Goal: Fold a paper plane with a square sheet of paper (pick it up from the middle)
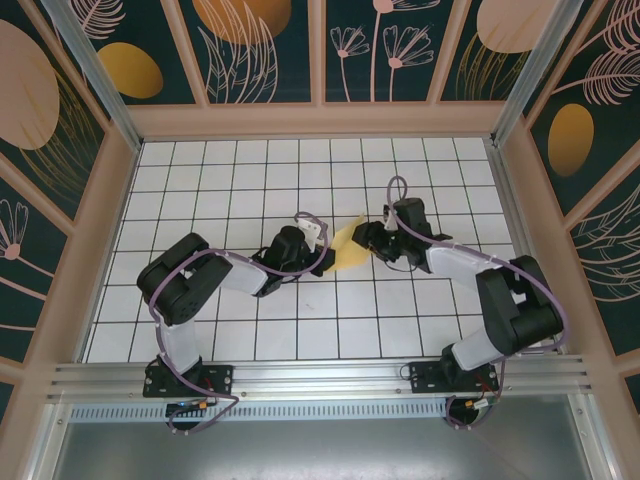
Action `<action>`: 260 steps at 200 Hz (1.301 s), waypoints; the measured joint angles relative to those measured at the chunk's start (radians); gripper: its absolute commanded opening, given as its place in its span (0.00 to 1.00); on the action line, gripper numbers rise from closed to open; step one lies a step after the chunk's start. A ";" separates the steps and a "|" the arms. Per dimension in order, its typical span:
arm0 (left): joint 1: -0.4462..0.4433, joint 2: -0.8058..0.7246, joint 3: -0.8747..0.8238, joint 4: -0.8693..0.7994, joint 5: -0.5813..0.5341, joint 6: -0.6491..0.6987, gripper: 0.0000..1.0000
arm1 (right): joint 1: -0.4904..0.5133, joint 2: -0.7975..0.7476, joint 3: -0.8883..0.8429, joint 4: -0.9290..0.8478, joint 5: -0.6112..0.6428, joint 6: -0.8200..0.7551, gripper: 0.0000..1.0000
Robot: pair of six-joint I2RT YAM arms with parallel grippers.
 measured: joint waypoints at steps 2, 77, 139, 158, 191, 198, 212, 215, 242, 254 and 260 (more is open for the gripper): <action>0.000 0.000 0.000 0.000 0.002 -0.005 0.17 | 0.002 0.005 0.001 0.000 -0.001 -0.003 0.47; 0.000 0.014 0.045 -0.051 0.042 -0.128 0.19 | 0.026 0.111 0.026 0.025 -0.018 -0.064 0.45; 0.006 0.036 0.069 -0.081 0.063 -0.225 0.20 | 0.027 0.138 0.039 0.070 -0.034 -0.083 0.46; 0.014 0.041 0.069 -0.082 0.073 -0.256 0.20 | 0.027 0.138 0.039 0.085 -0.033 -0.083 0.47; 0.034 0.045 0.069 -0.081 0.093 -0.293 0.20 | 0.027 0.165 0.039 0.093 -0.030 -0.084 0.51; 0.036 0.046 0.069 -0.080 0.096 -0.299 0.20 | 0.027 0.174 0.039 0.093 -0.028 -0.084 0.51; 0.039 0.049 0.069 -0.080 0.103 -0.306 0.21 | 0.027 0.188 0.040 0.092 -0.024 -0.084 0.53; 0.040 0.050 0.069 -0.080 0.103 -0.308 0.21 | 0.027 0.191 0.041 0.092 -0.024 -0.084 0.53; 0.041 0.053 0.071 -0.080 0.115 -0.315 0.22 | 0.027 0.204 0.046 0.091 -0.020 -0.084 0.55; 0.041 0.054 0.071 -0.080 0.120 -0.316 0.22 | 0.027 0.205 0.052 0.090 -0.020 -0.084 0.56; 0.041 0.054 0.071 -0.080 0.122 -0.316 0.22 | 0.027 0.205 0.053 0.091 -0.020 -0.084 0.57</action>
